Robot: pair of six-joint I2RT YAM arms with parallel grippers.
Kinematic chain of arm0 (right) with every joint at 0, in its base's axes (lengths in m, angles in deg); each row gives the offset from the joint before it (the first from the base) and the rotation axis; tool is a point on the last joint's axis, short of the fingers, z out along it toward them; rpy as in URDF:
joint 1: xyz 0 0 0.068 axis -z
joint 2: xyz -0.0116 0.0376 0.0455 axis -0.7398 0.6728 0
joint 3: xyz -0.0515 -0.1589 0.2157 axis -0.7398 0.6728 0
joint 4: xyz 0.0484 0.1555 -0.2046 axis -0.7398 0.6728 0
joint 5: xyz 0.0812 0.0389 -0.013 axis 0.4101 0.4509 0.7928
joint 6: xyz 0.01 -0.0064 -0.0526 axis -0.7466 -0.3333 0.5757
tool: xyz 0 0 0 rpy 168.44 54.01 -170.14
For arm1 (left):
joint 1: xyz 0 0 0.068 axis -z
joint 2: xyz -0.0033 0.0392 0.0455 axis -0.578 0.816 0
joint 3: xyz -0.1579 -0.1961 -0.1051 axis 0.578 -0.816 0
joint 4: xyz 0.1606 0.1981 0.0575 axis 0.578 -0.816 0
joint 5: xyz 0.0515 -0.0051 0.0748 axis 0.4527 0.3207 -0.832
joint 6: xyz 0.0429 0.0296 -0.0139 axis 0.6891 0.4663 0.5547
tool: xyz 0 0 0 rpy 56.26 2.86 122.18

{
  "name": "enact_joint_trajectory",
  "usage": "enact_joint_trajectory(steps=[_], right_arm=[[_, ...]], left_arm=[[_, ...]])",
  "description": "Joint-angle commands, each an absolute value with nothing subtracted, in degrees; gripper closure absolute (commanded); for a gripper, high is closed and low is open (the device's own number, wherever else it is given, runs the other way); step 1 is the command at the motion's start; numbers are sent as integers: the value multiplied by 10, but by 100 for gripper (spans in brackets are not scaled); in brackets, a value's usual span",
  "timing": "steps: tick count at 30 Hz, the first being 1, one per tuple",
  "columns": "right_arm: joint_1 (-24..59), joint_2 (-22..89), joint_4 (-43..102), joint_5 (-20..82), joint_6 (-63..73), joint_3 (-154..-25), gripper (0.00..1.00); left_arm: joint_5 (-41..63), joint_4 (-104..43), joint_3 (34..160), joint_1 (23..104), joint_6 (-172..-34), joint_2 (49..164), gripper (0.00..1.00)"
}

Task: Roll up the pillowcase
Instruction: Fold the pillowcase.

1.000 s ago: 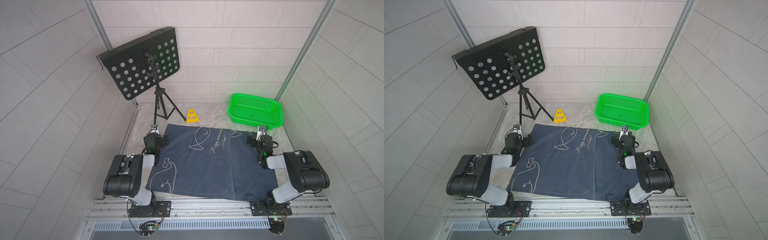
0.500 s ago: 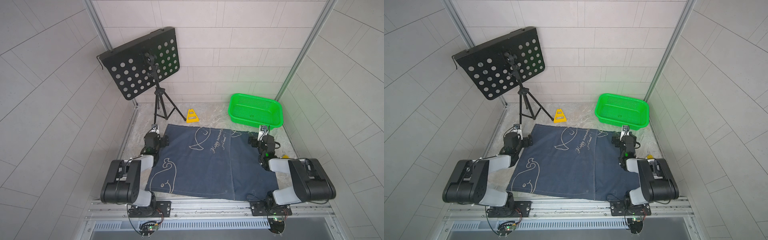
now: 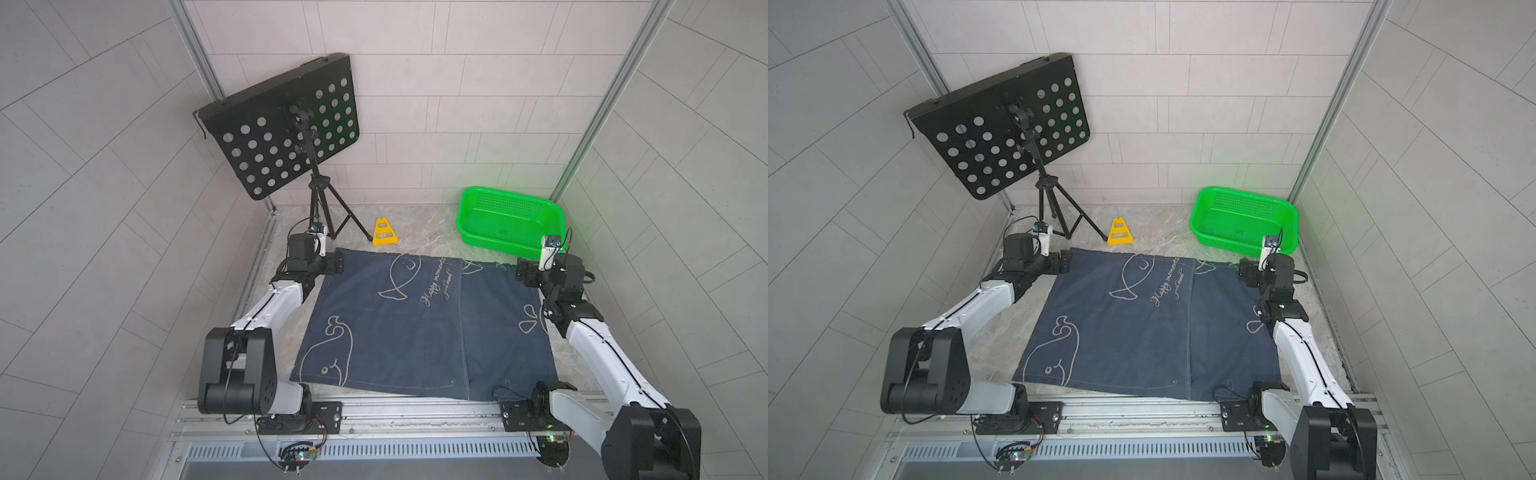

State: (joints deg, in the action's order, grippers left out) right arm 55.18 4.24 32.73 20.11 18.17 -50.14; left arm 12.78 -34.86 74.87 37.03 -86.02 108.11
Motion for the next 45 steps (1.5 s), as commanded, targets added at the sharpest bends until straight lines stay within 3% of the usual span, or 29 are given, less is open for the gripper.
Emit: enact_joint_trajectory(steps=[1, 9, 16, 22, 45], right_arm=[[562, 78, 454, 202, 194, -530, 0], [605, 159, 471, 182, 154, -562, 1], [635, 190, 478, 188, 148, -584, 2], [636, 190, 477, 178, 155, -582, 2], [650, 197, 482, 162, 170, -590, 2]], left_arm=[[127, -448, 793, 384, -857, 1137, 9], [-6, -474, 925, 435, -854, 1271, 12], [-47, -553, 1026, 432, -873, 1352, 15], [22, -573, 1063, 403, -883, 1386, 18], [88, -692, 1179, 364, -910, 1491, 25]])
